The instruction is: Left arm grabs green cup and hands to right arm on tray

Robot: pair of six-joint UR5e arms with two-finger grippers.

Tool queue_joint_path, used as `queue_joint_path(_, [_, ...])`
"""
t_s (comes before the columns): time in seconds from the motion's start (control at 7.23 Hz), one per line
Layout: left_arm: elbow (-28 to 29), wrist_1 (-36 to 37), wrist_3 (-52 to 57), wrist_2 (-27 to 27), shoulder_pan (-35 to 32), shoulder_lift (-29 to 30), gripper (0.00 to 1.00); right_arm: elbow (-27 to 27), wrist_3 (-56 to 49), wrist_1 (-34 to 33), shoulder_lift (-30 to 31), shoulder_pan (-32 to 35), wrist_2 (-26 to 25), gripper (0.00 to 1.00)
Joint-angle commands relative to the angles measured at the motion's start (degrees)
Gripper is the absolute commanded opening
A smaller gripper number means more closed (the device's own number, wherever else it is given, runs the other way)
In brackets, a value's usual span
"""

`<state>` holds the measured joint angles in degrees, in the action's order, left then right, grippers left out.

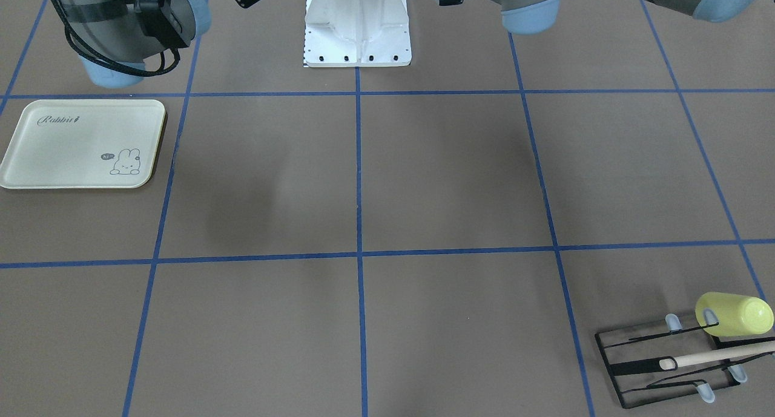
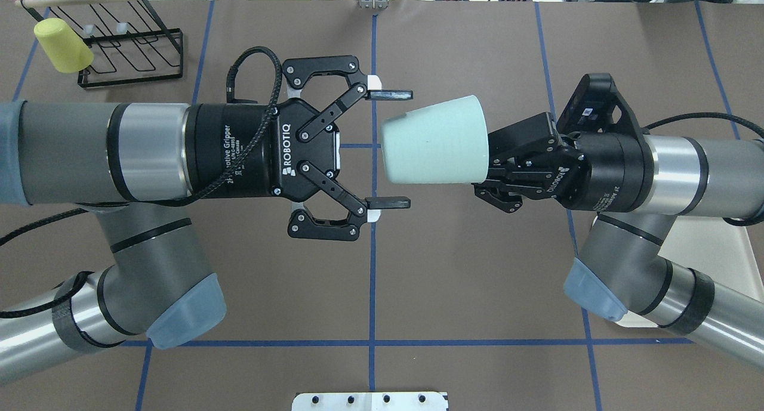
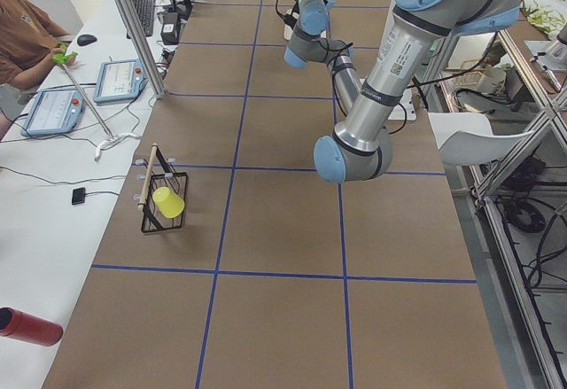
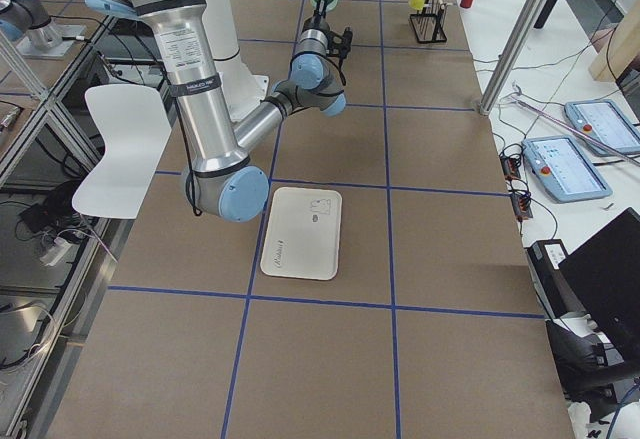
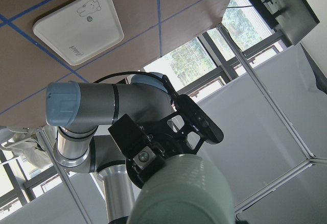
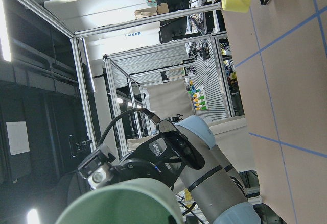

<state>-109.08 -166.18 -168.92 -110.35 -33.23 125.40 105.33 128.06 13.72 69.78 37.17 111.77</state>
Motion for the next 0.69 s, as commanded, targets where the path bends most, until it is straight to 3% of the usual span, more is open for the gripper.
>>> queue_joint_path(0.0, [-0.3,0.2,-0.3,0.0,-0.1,-0.2,1.00,0.1,0.2,0.1,0.1,0.1,-0.1,0.00])
queue_joint_path(0.42, [-1.2,1.1,7.1,-1.4,-4.3,-5.6,1.00,-1.0,0.9,1.4,2.7,2.4,-5.8,0.00])
queue_joint_path(0.55, [-1.2,1.1,13.2,-4.8,-5.6,-9.6,1.00,-4.1,-0.7,1.0,2.9,6.5,-4.4,0.00])
